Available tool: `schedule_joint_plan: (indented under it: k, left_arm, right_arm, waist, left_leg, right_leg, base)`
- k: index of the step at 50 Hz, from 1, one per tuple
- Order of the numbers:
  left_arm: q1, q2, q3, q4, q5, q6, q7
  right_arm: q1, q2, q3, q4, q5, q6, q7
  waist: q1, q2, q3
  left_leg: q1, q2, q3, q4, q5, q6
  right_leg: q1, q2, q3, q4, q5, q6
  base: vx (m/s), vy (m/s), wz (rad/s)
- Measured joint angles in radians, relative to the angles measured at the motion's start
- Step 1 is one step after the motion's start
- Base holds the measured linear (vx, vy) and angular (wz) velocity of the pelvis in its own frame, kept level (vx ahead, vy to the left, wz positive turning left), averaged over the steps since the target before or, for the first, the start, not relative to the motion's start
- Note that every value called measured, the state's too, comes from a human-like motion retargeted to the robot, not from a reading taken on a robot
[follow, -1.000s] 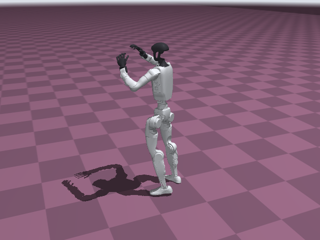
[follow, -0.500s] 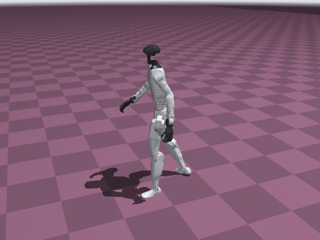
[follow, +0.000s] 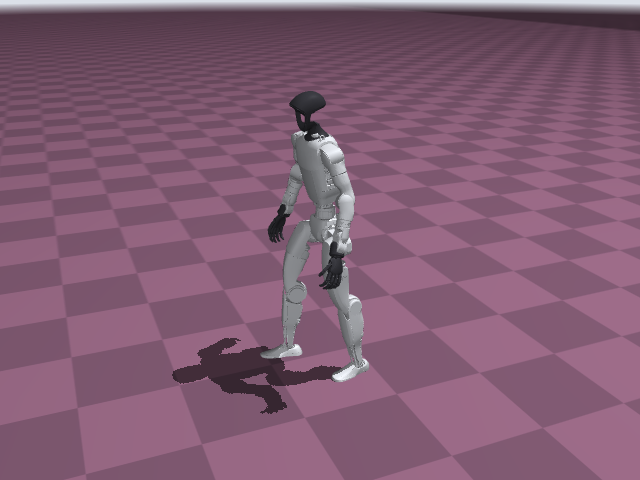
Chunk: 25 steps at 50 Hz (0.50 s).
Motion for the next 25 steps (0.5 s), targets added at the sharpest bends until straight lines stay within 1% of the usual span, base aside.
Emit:
schedule_joint_plan:
  k: [2, 5, 7, 10, 11, 13, 15, 16, 17, 18, 20, 22, 25]
  left_arm:
    - [-0.063, -0.010, -0.019, 0.014, -0.016, -0.014, 0.006]
    - [-0.178, -0.032, -0.038, 0.003, -0.063, -0.025, 0.047]
    - [-0.259, -0.055, -0.067, -0.034, -0.105, -0.029, 0.053]
    - [-0.375, -0.079, -0.126, -0.135, -0.155, -0.026, 0.025]
    - [-0.421, -0.080, -0.148, -0.180, -0.177, -0.015, 0.012]
    - [-0.508, -0.073, -0.194, -0.280, -0.196, -0.002, -0.021]
    - [-0.601, -0.056, -0.235, -0.387, -0.207, -0.001, -0.041]
    - [-0.654, -0.046, -0.246, -0.440, -0.197, -0.012, -0.040]
    - [-0.708, -0.035, -0.258, -0.491, -0.193, -0.023, -0.039]
    - [-0.761, -0.021, -0.272, -0.539, -0.198, -0.033, -0.041]
    - [-0.870, 0.014, -0.293, -0.631, -0.184, -0.069, -0.043]
    - [-0.977, 0.047, -0.310, -0.707, -0.162, -0.103, -0.044]
    - [-1.127, 0.093, -0.341, -0.800, -0.131, -0.144, -0.039]
  right_arm:
    - [-0.023, -0.007, -0.012, -0.021, -0.049, -0.065, -0.010]
    - [-0.081, -0.027, -0.028, -0.099, -0.014, -0.084, -0.020]
    - [-0.124, -0.054, -0.037, -0.175, 0.013, -0.094, -0.030]
    - [-0.190, -0.112, -0.039, -0.316, 0.023, -0.112, -0.049]
    - [-0.216, -0.141, -0.041, -0.376, 0.022, -0.111, -0.058]
    - [-0.273, -0.201, -0.040, -0.493, -0.001, -0.118, -0.071]
    - [-0.338, -0.270, -0.040, -0.608, -0.033, -0.130, -0.091]
    - [-0.382, -0.312, -0.045, -0.660, -0.053, -0.142, -0.099]
    - [-0.424, -0.349, -0.050, -0.710, -0.074, -0.151, -0.112]
    - [-0.466, -0.378, -0.053, -0.758, -0.095, -0.157, -0.136]
    - [-0.555, -0.440, -0.062, -0.845, -0.146, -0.174, -0.174]
    - [-0.646, -0.502, -0.071, -0.920, -0.190, -0.187, -0.205]
    - [-0.776, -0.598, -0.072, -1.019, -0.248, -0.199, -0.243]
  waist:
    - [-0.020, -0.003, 0.006]
    - [-0.019, 0.018, -0.019]
    - [-0.029, 0.033, -0.037]
    - [-0.047, 0.043, -0.055]
    - [-0.051, 0.038, -0.054]
    - [-0.059, 0.024, -0.061]
    - [-0.069, 0.012, -0.084]
    - [-0.080, 0.020, -0.099]
    - [-0.082, 0.025, -0.114]
    - [-0.069, 0.024, -0.127]
    - [-0.043, 0.028, -0.142]
    - [-0.024, 0.032, -0.148]
    - [-0.005, 0.031, -0.151]
  left_leg:
    - [0.054, -0.003, -0.012, 0.019, -0.039, -0.007]
    - [0.096, 0.029, 0.024, 0.042, -0.072, -0.017]
    - [0.110, 0.037, 0.042, 0.085, -0.077, 0.006]
    - [0.112, 0.047, 0.084, 0.209, -0.046, 0.070]
    - [0.096, 0.049, 0.100, 0.289, -0.023, 0.108]
    - [0.034, 0.059, 0.132, 0.485, 0.019, 0.180]
    - [-0.077, 0.078, 0.153, 0.712, 0.044, 0.246]
    - [-0.157, 0.111, 0.171, 0.842, 0.048, 0.232]
    - [-0.225, 0.134, 0.183, 0.943, 0.044, 0.232]
    - [-0.269, 0.136, 0.183, 0.982, 0.023, 0.260]
    - [-0.346, 0.164, 0.207, 1.039, -0.014, 0.266]
    - [-0.397, 0.196, 0.248, 1.023, -0.032, 0.241]
    - [-0.425, 0.208, 0.315, 0.851, -0.014, 0.196]
  right_leg:
    - [0.034, 0.007, -0.001, -0.110, 0.033, 0.053]
    - [0.047, 0.057, -0.019, -0.173, 0.096, 0.066]
    - [0.078, 0.063, -0.030, -0.170, 0.109, 0.066]
    - [0.141, 0.060, -0.015, -0.146, 0.068, 0.066]
    - [0.166, 0.051, -0.004, -0.136, 0.047, 0.066]
    - [0.207, 0.031, 0.015, -0.118, 0.010, 0.066]
    - [0.226, 0.013, 0.028, -0.102, -0.018, 0.066]
    - [0.214, 0.009, 0.024, -0.071, -0.044, 0.065]
    - [0.207, 0.012, 0.029, -0.055, -0.060, 0.065]
    - [0.210, 0.029, 0.049, -0.073, -0.055, 0.066]
    - [0.212, 0.064, 0.085, -0.083, -0.057, 0.066]
    - [0.218, 0.092, 0.115, -0.083, -0.065, 0.066]
    - [0.238, 0.112, 0.156, -0.084, -0.079, 0.066]
  base:
    - [0.57, -0.20, 0.05]
    - [0.56, -0.28, -0.53]
    - [0.58, -0.17, -0.36]
    - [0.60, -0.14, -0.27]
    - [0.58, -0.14, -0.29]
    - [0.55, -0.13, -0.26]
    - [0.50, -0.08, -0.14]
    - [0.46, -0.05, -0.13]
    - [0.44, -0.09, -0.44]
    - [0.42, -0.15, -0.84]
    - [0.41, -0.17, -1.12]
    - [0.40, -0.12, -1.02]
    - [0.42, -0.04, -0.84]
